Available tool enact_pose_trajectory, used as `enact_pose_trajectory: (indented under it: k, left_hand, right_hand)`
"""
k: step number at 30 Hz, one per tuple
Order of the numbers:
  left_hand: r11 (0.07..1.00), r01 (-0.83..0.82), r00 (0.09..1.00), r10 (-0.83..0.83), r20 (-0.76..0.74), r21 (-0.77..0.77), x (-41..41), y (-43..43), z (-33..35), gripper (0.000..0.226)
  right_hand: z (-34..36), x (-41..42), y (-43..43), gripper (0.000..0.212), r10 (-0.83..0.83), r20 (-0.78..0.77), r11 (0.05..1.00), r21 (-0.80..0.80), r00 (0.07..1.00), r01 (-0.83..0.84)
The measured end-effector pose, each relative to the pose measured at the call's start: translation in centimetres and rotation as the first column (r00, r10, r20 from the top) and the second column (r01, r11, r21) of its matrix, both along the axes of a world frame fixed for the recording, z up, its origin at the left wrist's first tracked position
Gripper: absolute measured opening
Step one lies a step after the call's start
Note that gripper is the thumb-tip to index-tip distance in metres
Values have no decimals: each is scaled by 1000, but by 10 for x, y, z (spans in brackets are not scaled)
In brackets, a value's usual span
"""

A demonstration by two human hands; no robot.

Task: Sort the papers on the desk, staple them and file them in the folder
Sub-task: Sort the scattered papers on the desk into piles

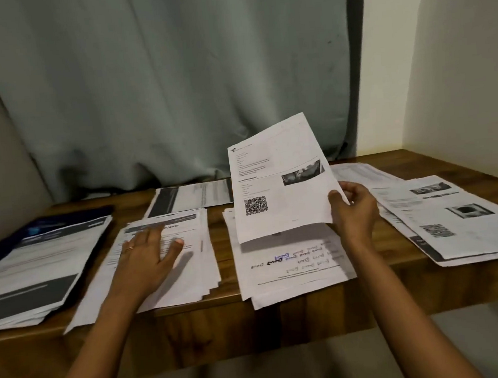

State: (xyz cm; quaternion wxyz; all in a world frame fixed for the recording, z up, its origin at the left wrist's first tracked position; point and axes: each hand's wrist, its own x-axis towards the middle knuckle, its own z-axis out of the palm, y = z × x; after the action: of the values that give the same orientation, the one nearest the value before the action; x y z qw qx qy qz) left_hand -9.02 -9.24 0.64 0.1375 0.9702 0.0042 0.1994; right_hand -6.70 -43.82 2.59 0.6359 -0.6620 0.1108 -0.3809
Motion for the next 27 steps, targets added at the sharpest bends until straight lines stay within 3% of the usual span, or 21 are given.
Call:
enact_pose_trajectory:
  k: [5,9,13,16,27]
  left_hand:
    - [990,-139,990,140,-5,25,-17,78,0,86]
    - [953,-301,943,303,-140,37,-36,130,-4,90]
    - [945,-314,910,328,-253,92,-45,160,-17,95]
    - [955,-268,914,294,-280,126,-49,168,-31,86]
    - [939,-327,927,340,-155,105,-54,161,-50,91]
  right_hand:
    - [-2,18,49,20,41,-58,999,0,997,-41]
    - [-1,26,85,21,86,-83,996,11,993,-86]
    - [0,33,109,19,108,-113,994,-15,988,-110]
    - [-1,39,122,19,107,-132,994,-21,985,-111]
    - [17,40,204,20,259,-121,966,45,958,-255]
